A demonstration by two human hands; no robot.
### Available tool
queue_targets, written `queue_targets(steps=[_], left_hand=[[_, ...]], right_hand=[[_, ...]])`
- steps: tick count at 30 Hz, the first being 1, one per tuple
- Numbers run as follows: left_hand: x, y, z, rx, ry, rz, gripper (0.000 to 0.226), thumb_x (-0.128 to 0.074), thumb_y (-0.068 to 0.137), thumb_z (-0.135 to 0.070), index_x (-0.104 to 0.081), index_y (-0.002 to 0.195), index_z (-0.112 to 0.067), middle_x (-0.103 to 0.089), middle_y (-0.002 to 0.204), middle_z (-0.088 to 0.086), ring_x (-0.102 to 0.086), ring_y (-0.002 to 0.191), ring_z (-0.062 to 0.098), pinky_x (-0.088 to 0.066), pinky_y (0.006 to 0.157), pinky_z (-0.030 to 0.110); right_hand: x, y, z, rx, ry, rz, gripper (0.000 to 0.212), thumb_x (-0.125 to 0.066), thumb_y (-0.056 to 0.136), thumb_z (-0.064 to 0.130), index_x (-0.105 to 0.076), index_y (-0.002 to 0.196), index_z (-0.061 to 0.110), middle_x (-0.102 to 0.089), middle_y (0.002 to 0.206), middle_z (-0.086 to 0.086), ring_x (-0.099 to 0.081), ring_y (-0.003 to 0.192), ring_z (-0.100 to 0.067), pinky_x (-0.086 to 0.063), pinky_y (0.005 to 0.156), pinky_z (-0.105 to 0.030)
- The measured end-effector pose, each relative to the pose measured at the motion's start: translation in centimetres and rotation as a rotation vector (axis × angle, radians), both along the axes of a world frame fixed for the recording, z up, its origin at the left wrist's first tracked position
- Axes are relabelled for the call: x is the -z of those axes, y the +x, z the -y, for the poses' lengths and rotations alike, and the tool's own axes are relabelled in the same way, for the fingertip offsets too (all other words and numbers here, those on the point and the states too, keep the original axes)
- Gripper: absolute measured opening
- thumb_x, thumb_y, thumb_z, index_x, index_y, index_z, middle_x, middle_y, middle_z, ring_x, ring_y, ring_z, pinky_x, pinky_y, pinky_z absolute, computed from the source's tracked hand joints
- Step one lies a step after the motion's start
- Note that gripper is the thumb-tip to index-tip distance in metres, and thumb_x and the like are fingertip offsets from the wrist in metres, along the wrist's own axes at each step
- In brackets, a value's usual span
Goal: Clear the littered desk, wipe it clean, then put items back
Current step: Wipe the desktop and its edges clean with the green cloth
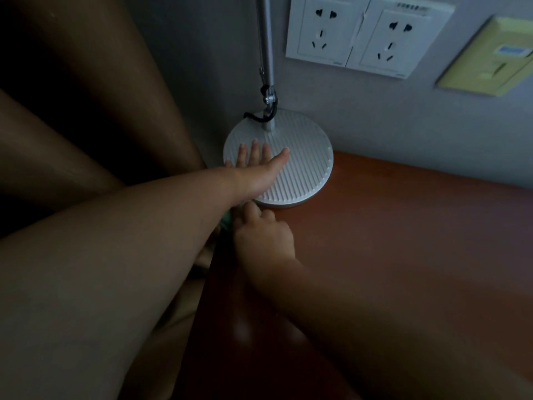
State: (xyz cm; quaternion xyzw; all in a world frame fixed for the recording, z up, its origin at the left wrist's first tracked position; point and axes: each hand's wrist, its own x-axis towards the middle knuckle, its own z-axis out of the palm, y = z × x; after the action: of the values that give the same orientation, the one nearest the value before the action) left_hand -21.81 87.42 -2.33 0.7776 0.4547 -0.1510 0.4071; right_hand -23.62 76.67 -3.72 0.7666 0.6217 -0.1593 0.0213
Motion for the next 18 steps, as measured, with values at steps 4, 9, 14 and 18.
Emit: queue_targets(steps=[4,9,14,18], left_hand=[[-0.1,-0.1,-0.1,0.009,-0.019,-0.002,0.068,-0.013,0.095,-0.061,0.003,0.151,-0.025,0.013,0.158,-0.007,0.018,0.144,0.014,0.013,0.114,0.04],[-0.3,-0.2,-0.2,0.016,-0.032,0.003,0.067,-0.012,0.095,-0.061,0.005,0.15,-0.026,0.015,0.157,-0.007,0.019,0.143,0.014,0.014,0.114,0.04],[-0.3,0.0,0.1,-0.004,-0.006,0.007,0.066,-0.014,0.096,-0.058,0.002,0.151,-0.025,0.013,0.158,-0.006,0.017,0.144,0.014,0.012,0.114,0.041],[-0.6,0.0,0.1,-0.019,-0.043,0.032,0.065,-0.014,0.096,-0.057,0.0,0.151,-0.025,0.01,0.158,-0.006,0.015,0.144,0.014,0.011,0.114,0.039]], right_hand=[[-0.5,-2.4,-0.4,0.115,-0.011,-0.174,0.039,-0.038,0.097,0.012,-0.043,0.134,0.0,-0.032,0.138,-0.015,-0.046,0.109,-0.033,-0.044,0.075,-0.037],[-0.5,-4.7,2.4,-0.215,0.077,-0.49,0.025,-0.063,0.083,0.014,-0.065,0.105,0.002,-0.06,0.101,-0.017,-0.059,0.087,-0.034,-0.037,0.059,-0.026],[-0.2,1.3,2.8,0.204,0.113,-0.196,0.054,-0.044,0.095,0.023,-0.024,0.145,0.019,-0.035,0.129,-0.011,-0.049,0.105,-0.029,-0.039,0.072,-0.032],[-0.9,0.2,0.9,0.083,-0.038,-0.47,0.04,-0.049,0.092,0.02,-0.05,0.132,0.014,-0.052,0.123,-0.014,-0.057,0.105,-0.03,-0.042,0.076,-0.029]])
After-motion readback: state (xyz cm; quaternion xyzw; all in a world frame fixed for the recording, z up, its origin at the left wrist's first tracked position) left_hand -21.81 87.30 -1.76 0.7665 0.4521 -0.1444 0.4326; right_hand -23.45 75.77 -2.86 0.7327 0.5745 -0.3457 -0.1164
